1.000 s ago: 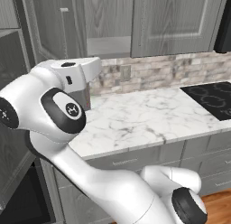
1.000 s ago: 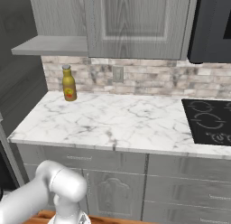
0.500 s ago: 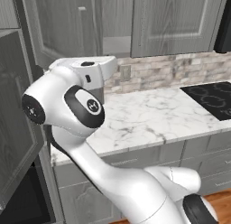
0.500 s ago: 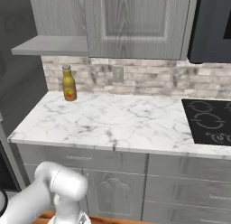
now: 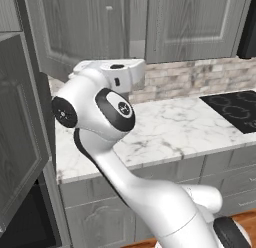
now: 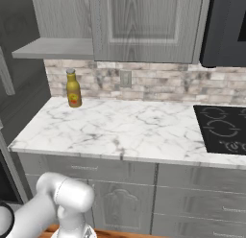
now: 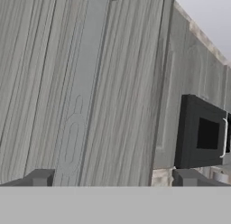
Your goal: Close all open cabinet doors.
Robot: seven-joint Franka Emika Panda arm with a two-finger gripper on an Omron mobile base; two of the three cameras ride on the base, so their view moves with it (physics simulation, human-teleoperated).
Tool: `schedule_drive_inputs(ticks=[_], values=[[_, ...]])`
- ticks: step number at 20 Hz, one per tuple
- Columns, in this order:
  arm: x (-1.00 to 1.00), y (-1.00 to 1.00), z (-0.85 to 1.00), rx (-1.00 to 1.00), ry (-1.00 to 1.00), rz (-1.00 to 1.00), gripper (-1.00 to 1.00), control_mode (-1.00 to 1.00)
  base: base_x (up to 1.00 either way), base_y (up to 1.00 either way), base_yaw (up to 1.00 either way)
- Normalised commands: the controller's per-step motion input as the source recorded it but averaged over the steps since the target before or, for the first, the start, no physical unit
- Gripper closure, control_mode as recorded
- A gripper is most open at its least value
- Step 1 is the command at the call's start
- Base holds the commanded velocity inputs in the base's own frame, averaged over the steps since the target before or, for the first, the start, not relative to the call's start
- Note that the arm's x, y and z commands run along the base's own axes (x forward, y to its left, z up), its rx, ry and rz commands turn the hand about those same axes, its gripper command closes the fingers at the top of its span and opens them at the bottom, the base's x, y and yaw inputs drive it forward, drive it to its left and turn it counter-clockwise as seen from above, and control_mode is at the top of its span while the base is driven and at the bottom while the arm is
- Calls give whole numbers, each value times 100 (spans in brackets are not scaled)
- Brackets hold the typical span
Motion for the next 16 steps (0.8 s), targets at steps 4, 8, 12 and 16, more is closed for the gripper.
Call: schedule_drive_inputs(ticks=[4,8,12,16], values=[[19,-41,0,3,0,0,-100,-100,0,0,0],[23,-40,0,4,5,0,-100,-100,0,0,0],[36,-45,0,5,9,0,-100,-100,0,0,0],[44,-39,0,3,6,0,-100,-100,0,0,0]])
